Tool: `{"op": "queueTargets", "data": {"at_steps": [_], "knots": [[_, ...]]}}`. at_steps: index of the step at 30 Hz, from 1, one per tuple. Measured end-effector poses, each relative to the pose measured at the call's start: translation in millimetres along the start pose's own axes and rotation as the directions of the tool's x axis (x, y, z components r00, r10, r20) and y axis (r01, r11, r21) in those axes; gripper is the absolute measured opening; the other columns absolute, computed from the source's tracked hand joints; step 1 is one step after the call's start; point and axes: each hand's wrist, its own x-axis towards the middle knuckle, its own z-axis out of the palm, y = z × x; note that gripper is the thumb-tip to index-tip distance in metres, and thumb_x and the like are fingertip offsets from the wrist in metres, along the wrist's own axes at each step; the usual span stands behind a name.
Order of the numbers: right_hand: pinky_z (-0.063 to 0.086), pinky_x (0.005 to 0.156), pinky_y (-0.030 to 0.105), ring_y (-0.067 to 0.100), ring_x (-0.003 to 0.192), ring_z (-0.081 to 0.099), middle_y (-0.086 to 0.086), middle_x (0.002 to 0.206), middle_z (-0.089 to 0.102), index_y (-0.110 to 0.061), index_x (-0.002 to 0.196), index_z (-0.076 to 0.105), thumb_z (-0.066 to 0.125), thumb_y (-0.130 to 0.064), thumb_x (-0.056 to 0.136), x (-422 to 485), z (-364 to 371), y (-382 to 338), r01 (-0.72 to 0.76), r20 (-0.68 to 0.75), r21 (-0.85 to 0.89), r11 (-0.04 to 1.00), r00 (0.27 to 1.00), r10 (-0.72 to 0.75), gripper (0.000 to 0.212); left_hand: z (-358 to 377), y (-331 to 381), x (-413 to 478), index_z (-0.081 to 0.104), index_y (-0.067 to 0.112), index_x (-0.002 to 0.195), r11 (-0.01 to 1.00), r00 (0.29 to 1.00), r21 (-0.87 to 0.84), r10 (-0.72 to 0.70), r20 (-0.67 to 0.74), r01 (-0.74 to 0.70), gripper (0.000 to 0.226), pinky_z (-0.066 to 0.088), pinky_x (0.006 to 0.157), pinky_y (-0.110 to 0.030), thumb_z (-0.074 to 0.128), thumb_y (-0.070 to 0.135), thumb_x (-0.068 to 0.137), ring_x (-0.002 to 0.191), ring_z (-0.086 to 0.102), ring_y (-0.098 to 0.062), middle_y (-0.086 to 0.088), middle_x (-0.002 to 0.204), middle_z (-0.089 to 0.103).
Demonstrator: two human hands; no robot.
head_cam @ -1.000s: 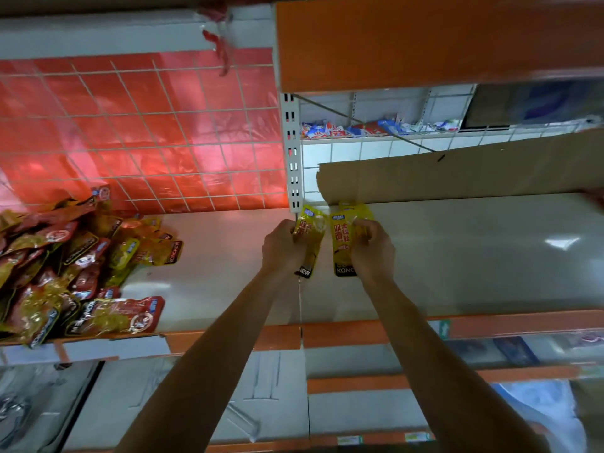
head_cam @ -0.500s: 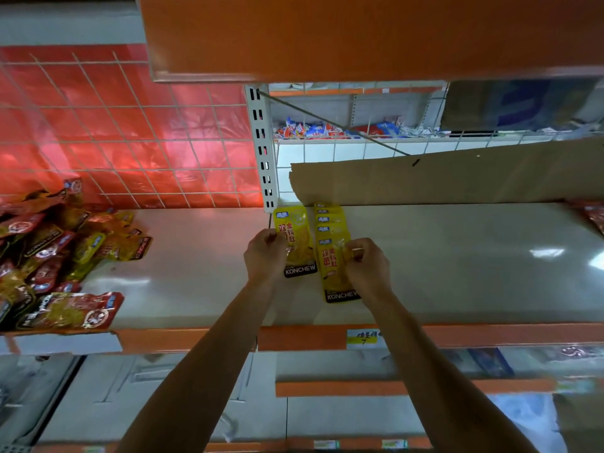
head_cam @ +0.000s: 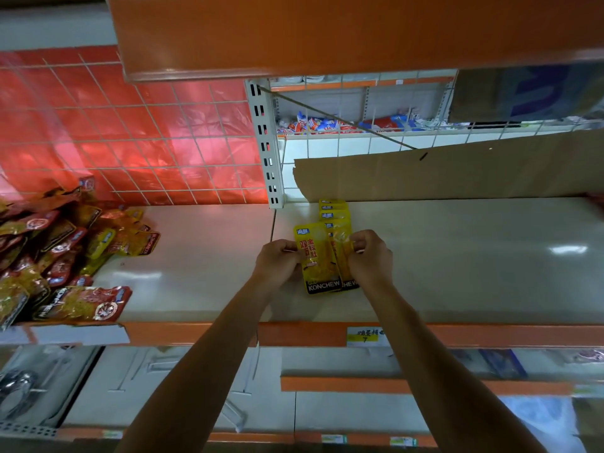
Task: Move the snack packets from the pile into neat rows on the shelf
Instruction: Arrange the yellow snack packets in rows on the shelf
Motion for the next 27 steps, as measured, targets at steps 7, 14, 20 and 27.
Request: {"op": "queueTargets", "data": {"at_steps": [7, 14, 20, 27], "knots": [[0.042, 0.073, 0.024, 0.018, 0.095, 0.061, 0.001, 0.099, 0.067, -0.014, 0.109, 0.063, 0.058, -0.005, 0.084, 2, 0, 2, -0.014, -0.019, -0.033, 0.999, 1.000, 0.013, 0.027, 1, 0, 0, 0.067, 0.013, 0.082, 0.991, 0.984, 0.124, 0.024, 0.176, -0.047, 0.005, 0.045, 0.053, -0.020, 0.068, 0.010, 0.086, 0.054, 0.058, -0.008, -0.004, 0.069, 0.064], [0.042, 0.075, 0.024, 0.019, 0.099, 0.063, 0.003, 0.103, 0.070, -0.014, 0.104, 0.065, 0.057, -0.010, 0.087, 6, -3, 5, -0.029, -0.043, -0.065, 0.997, 0.999, 0.026, 0.020, 10, -2, 2, 0.069, 0.017, 0.077, 0.977, 0.972, 0.200, 0.032, 0.233, -0.080, 0.009, 0.057, 0.068, -0.030, 0.077, 0.018, 0.080, 0.069, 0.068, -0.018, -0.008, 0.077, 0.072], [0.040, 0.077, 0.024, 0.022, 0.103, 0.062, 0.007, 0.110, 0.069, -0.012, 0.113, 0.064, 0.054, -0.009, 0.088, 6, -4, 3, -0.048, -0.047, -0.117, 0.992, 0.998, 0.043, 0.027, 11, 2, 3, 0.064, 0.019, 0.082, 0.963, 0.977, 0.250, 0.049, 0.205, -0.100, 0.017, 0.055, 0.059, -0.027, 0.080, 0.019, 0.077, 0.063, 0.067, -0.014, -0.004, 0.077, 0.069], [0.044, 0.079, 0.027, 0.024, 0.103, 0.061, 0.007, 0.109, 0.069, -0.013, 0.113, 0.065, 0.048, -0.005, 0.088, 5, -4, 2, -0.047, -0.049, -0.129, 0.991, 0.998, 0.041, 0.032, 10, 4, 6, 0.067, 0.014, 0.090, 0.944, 0.971, 0.291, 0.095, 0.219, -0.158, 0.019, 0.059, 0.065, -0.029, 0.080, 0.018, 0.075, 0.063, 0.067, -0.014, -0.003, 0.071, 0.069]]}}
